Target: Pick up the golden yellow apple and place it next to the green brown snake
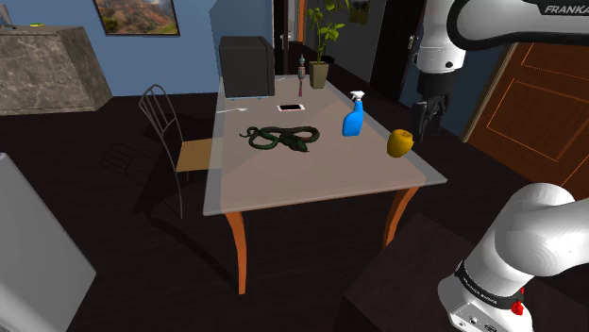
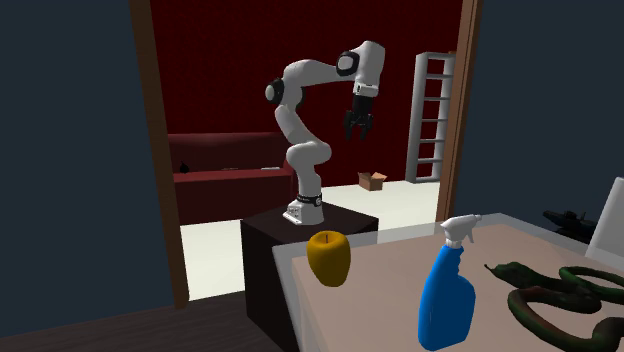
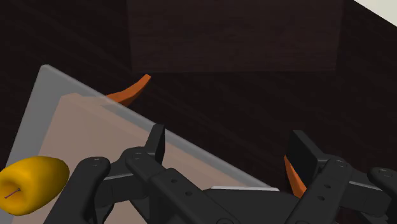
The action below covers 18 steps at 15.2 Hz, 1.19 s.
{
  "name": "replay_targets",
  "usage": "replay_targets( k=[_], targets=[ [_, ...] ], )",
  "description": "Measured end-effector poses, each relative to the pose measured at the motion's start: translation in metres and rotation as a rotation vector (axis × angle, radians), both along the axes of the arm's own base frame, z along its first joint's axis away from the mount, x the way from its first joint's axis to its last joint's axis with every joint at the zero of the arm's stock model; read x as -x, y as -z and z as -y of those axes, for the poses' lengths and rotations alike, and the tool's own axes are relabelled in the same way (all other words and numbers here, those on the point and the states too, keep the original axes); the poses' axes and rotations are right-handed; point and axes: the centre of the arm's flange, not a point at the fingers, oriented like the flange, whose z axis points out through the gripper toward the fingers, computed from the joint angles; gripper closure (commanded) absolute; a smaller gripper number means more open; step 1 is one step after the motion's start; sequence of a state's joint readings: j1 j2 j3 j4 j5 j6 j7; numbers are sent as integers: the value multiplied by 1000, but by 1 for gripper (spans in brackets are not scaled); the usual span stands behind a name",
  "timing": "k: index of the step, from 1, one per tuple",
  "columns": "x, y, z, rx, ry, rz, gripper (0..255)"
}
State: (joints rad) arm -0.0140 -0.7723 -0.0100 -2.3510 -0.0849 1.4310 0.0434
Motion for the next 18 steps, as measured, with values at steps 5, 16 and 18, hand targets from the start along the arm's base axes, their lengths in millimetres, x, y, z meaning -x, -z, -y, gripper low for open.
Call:
replay_targets(
  k=[5,16,18],
  targets=[
    [16,10,36,-10,-112,24,0],
    [39,45,174,-48,-535,110,0],
    [37,55,199,-55,-613,125,0]
  ],
)
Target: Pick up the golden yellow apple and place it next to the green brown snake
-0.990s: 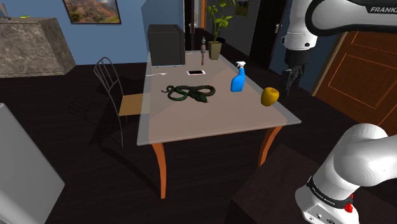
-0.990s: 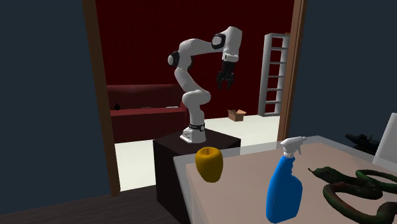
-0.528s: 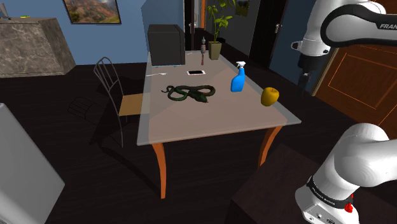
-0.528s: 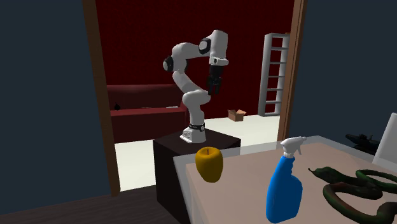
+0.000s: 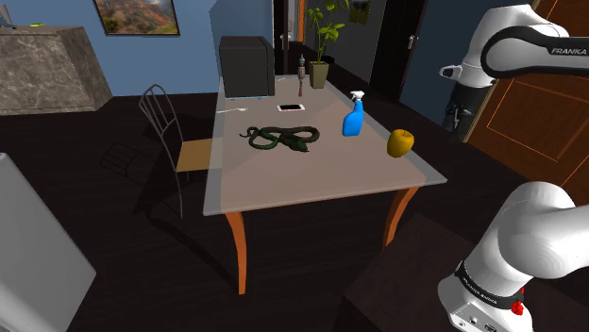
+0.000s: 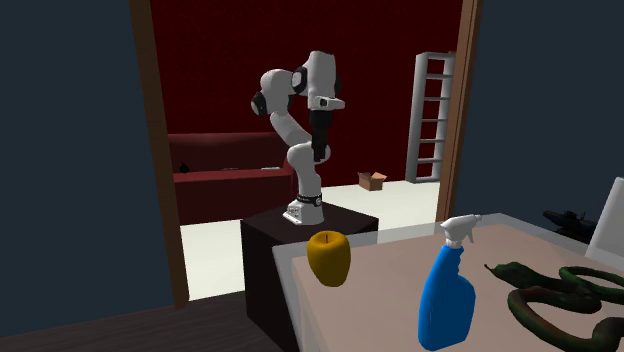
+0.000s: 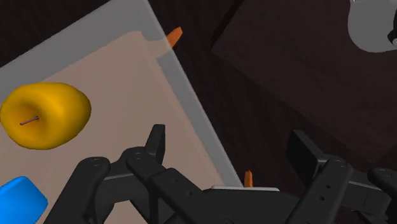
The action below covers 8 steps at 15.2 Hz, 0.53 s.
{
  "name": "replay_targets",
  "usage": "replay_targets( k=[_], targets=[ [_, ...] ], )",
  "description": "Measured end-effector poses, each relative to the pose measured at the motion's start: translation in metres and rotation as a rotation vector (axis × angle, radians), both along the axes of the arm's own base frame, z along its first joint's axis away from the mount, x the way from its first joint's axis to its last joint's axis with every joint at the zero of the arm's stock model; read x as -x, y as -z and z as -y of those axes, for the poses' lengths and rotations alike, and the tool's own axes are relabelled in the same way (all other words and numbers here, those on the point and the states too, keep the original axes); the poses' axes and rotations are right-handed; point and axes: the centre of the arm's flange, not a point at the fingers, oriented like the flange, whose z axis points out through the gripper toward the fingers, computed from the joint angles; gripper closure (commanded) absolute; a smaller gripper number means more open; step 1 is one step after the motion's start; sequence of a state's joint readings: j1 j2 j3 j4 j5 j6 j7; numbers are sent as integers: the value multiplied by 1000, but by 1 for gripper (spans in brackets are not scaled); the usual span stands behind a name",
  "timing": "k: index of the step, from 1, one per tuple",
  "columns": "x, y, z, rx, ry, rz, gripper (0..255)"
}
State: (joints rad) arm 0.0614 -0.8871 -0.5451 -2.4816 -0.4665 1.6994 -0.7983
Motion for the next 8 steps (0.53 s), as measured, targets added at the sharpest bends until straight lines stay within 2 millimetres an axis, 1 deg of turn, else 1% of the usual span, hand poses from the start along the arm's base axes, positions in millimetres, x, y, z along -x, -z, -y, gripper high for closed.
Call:
replay_targets(
  k=[5,6,7,8],
  targets=[
    [-14,21,66,-16,-194,40,0],
    [-21,25,77,-20,-233,47,0],
    [-25,24,89,-24,-271,56,0],
    [-29,29,101,-27,-310,64,0]
  ],
)
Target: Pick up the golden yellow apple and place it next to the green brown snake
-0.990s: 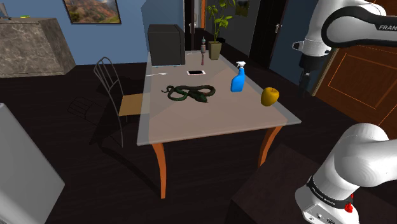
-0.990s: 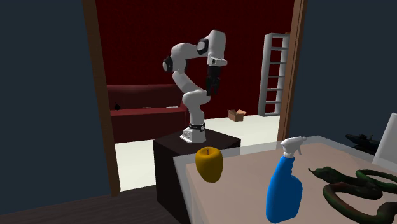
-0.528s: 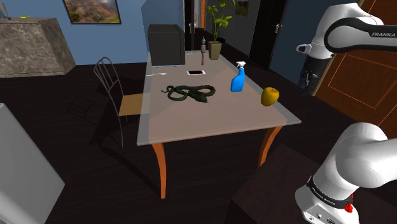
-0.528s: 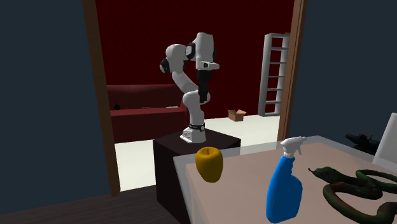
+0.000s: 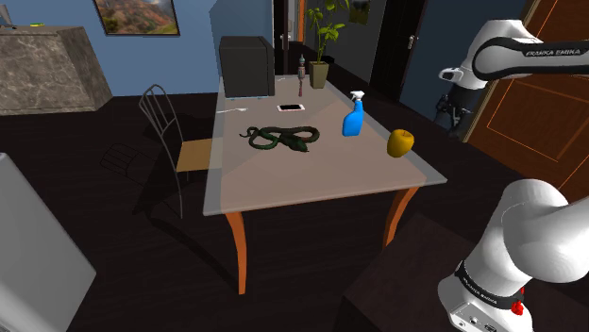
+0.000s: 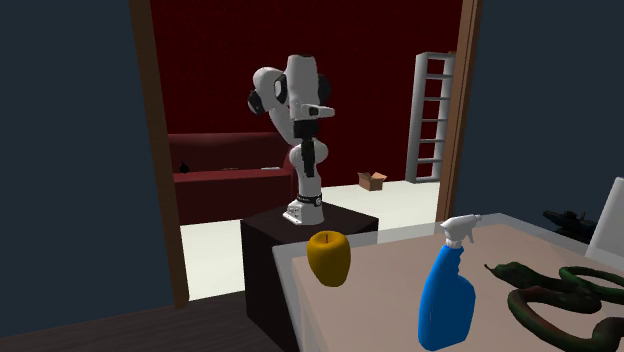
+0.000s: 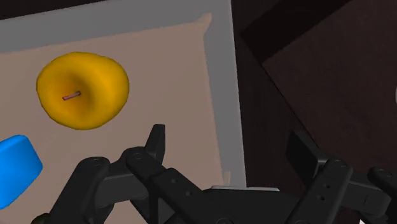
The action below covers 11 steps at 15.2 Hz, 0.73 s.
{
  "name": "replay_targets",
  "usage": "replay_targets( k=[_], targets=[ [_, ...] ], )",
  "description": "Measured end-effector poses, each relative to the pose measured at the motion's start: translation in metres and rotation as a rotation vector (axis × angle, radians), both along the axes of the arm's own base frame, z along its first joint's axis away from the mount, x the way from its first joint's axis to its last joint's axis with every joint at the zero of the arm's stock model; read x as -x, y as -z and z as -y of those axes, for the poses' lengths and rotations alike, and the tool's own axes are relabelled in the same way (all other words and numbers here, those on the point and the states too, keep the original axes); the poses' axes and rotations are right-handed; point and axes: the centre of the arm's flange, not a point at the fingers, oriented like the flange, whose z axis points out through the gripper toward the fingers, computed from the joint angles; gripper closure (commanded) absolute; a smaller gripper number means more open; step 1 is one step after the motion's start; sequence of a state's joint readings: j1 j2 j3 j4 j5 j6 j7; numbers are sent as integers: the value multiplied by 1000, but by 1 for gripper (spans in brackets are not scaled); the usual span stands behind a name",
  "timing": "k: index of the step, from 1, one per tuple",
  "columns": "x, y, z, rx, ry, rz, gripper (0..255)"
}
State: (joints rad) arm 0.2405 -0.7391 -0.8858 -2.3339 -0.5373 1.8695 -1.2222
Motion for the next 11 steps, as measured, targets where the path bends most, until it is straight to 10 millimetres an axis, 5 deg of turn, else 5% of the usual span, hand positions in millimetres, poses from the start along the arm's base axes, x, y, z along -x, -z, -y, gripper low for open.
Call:
replay_targets(
  k=[11],
  targets=[
    [-90,42,108,-34,-426,90,0]
  ],
)
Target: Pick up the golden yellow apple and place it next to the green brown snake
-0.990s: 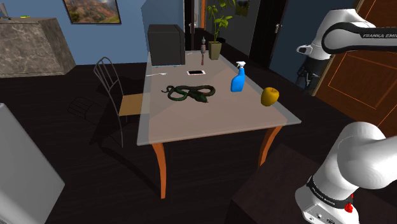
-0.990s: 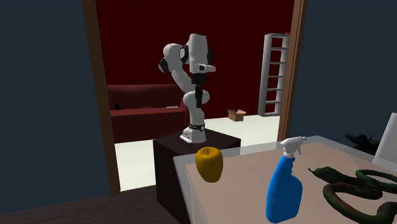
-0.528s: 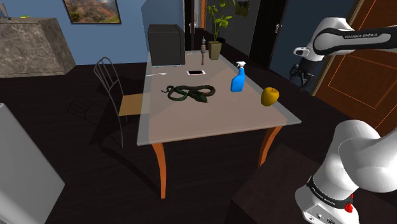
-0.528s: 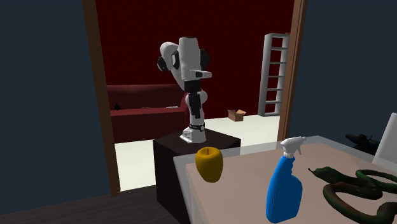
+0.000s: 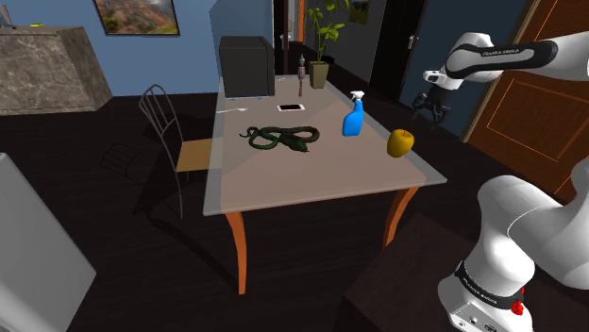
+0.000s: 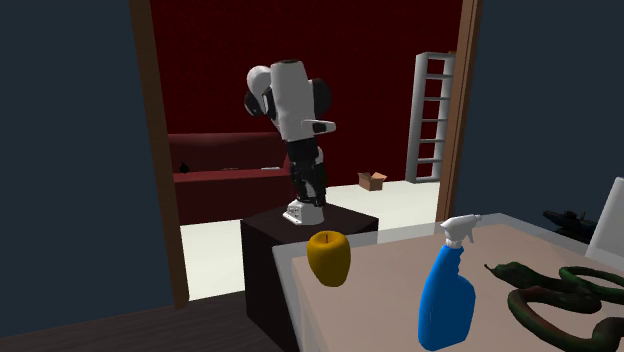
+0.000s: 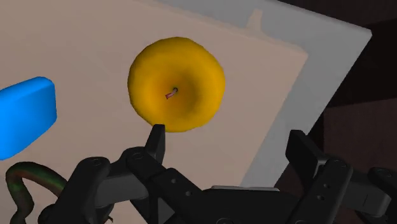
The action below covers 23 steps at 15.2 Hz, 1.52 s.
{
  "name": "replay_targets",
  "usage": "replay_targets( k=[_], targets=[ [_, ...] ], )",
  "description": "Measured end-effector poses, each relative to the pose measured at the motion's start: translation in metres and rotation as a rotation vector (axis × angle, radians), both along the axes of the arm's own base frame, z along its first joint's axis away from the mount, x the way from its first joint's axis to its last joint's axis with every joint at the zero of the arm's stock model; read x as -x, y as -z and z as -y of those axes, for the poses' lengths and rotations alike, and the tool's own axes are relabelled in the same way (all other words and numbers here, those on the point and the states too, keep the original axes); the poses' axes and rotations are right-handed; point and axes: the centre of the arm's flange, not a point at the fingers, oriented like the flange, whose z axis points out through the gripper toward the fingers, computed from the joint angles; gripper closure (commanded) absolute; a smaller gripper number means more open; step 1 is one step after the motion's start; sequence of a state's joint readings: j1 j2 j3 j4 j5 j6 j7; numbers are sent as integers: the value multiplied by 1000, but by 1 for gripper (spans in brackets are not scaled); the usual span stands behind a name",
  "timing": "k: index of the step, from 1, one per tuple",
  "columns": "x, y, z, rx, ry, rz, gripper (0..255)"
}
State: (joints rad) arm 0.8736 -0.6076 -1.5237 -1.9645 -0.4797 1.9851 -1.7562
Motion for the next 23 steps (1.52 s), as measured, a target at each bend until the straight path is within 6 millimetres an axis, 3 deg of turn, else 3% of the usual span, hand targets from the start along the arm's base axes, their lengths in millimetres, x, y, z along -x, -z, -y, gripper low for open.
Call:
replay_targets(
  k=[3,5,11,18,19,23],
  targets=[
    [-35,12,21,-8,-117,24,0],
    [-45,17,25,-11,-150,29,0],
    [-53,49,23,-12,-161,29,0],
    [-54,55,23,-11,-162,30,0],
    [-54,55,23,-11,-162,30,255],
    [-54,55,23,-11,-162,30,255]
  ],
)
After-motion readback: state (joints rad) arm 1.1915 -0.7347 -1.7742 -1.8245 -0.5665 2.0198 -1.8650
